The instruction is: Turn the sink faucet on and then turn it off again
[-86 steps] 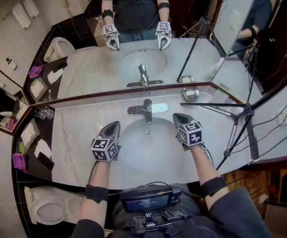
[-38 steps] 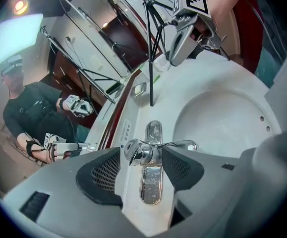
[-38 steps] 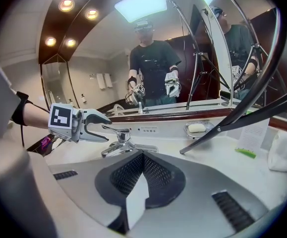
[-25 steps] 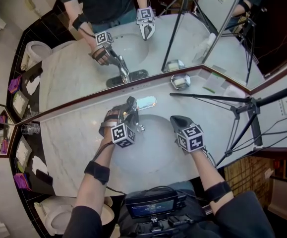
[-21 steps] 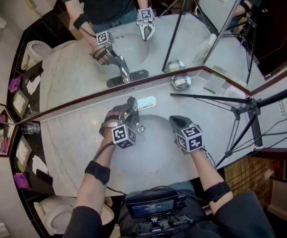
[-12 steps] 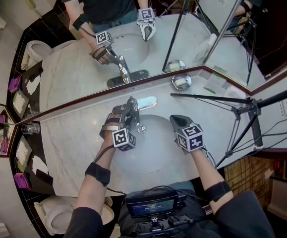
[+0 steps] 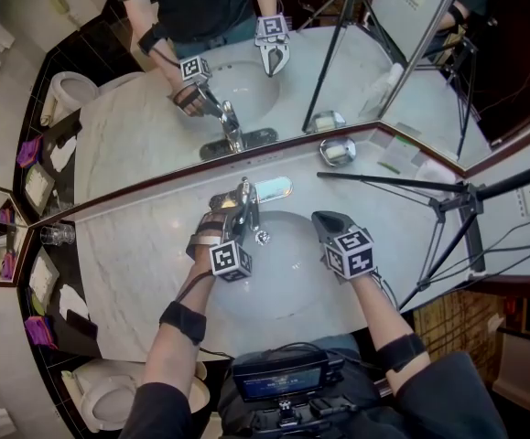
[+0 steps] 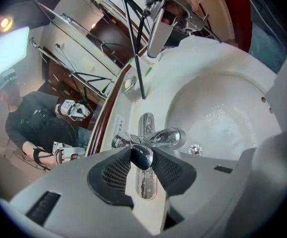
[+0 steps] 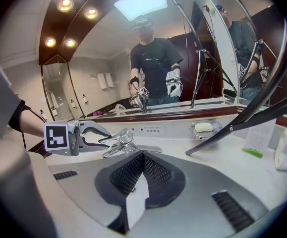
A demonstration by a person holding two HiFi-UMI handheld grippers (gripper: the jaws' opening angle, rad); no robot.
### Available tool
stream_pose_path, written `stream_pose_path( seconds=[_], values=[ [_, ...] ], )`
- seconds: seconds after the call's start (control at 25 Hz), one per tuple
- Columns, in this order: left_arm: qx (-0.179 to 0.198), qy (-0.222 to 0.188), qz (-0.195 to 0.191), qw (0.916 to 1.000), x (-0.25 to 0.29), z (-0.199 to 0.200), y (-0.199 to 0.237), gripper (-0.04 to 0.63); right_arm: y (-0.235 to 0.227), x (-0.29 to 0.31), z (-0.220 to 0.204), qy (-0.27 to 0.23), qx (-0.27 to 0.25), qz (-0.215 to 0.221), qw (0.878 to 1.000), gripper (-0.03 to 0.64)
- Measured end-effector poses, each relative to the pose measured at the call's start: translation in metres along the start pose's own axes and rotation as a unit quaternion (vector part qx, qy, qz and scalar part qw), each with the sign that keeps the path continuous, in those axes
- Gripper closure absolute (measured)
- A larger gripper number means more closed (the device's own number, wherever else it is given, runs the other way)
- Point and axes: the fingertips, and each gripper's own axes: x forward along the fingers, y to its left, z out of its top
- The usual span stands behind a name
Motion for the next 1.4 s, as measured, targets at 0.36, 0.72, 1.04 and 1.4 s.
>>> stream_pose_path(
  seconds=[0.36, 0.72, 1.04, 1.4],
  values=[
    [-0.016, 0.008, -0.007, 0.9998, -0.002, 0.001, -0.001, 0.461, 0.002, -0.002, -0.002, 0.001, -0.003, 0.003, 1.0, 0.597],
    [-0.039, 0.003, -0.016, 0.9991, -0.04, 0.001, -0.007, 0.464, 0.016, -0.003, 0.003, -0.006, -0.014, 0.017, 1.0, 0.597],
    [-0.165, -0.043, 0.039, 0.9846, -0.101, 0.006, 0.021, 0.595, 0.04, -0.007, 0.013, -0.013, -0.034, 0.031, 0.999, 0.597],
    [-0.371, -0.114, 0.045, 0.9205, -0.156, -0.005, 0.025, 0.595, 0.056, -0.014, 0.023, -0.02, -0.056, 0.037, 0.998, 0.597]
  ],
)
